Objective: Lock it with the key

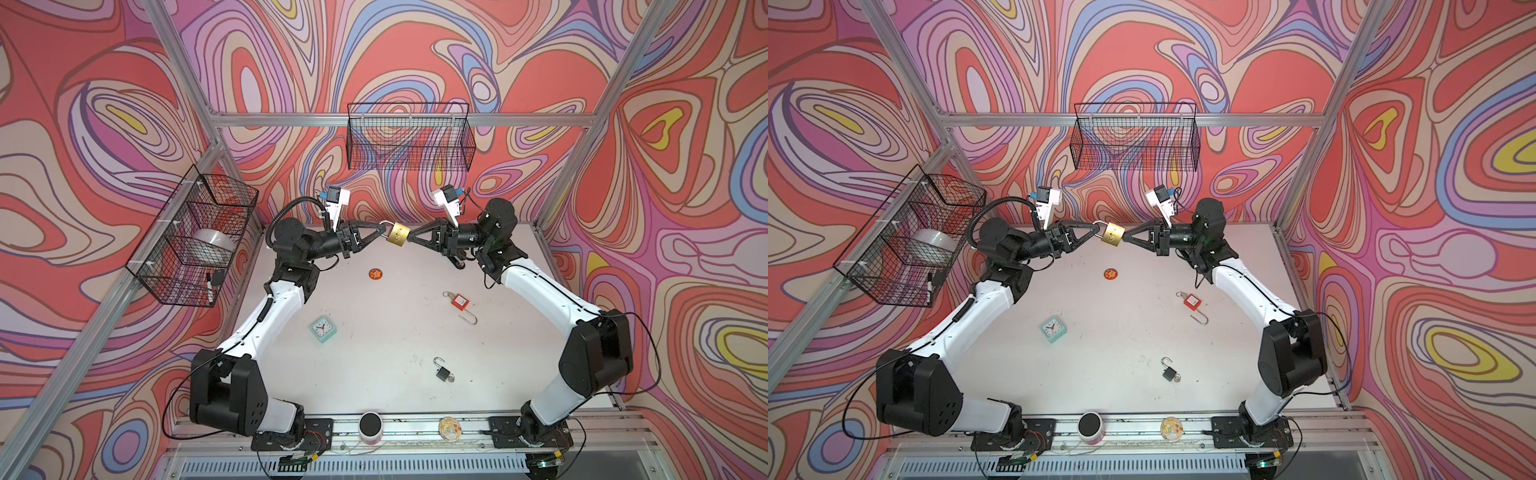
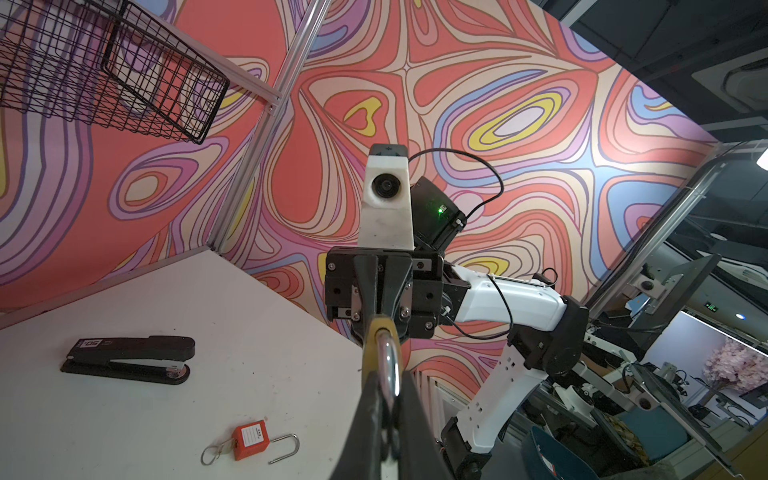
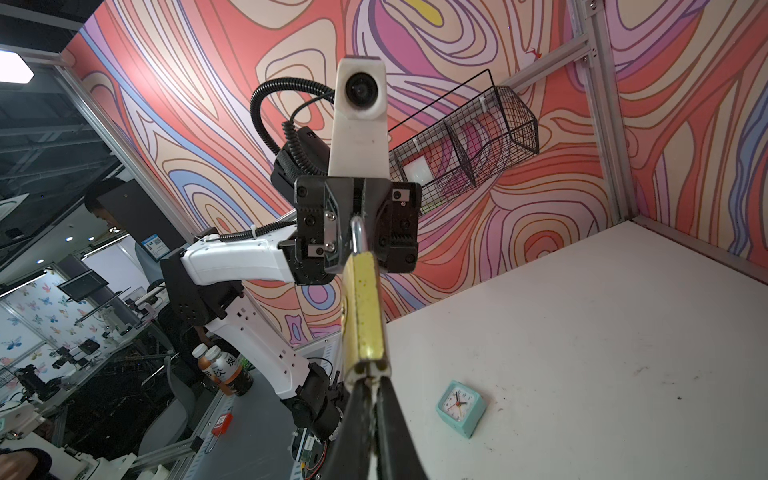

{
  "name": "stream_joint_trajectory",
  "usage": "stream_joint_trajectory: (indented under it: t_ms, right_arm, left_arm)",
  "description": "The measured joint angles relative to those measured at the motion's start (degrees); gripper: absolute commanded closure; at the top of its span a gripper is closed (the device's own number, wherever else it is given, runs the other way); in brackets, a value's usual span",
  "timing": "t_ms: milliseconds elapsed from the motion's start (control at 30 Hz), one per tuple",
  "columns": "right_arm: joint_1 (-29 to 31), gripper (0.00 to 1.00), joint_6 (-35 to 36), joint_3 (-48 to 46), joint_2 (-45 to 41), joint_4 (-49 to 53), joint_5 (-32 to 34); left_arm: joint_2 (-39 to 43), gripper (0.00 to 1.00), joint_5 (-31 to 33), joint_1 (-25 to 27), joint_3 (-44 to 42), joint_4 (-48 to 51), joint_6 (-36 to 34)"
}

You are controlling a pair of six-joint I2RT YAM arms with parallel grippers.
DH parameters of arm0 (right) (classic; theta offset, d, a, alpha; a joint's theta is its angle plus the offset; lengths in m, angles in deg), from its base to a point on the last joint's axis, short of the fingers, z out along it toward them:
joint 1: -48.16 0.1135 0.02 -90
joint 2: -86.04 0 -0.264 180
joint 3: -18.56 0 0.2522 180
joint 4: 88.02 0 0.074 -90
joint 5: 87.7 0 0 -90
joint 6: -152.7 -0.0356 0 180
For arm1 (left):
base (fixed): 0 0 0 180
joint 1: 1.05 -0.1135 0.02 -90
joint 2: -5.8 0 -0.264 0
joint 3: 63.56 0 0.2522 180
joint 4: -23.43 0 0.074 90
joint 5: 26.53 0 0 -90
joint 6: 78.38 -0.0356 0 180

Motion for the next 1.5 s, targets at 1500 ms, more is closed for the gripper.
stream_joint_trajectory:
  t_ms: [1500]
  right_arm:
    - [4.6, 1.0, -4.5, -47.8, -16.5, -4.0, 39.2]
  left_arm:
    - [-19.4, 1.0, 11.3, -2.5, -14.6, 39.2, -28.4]
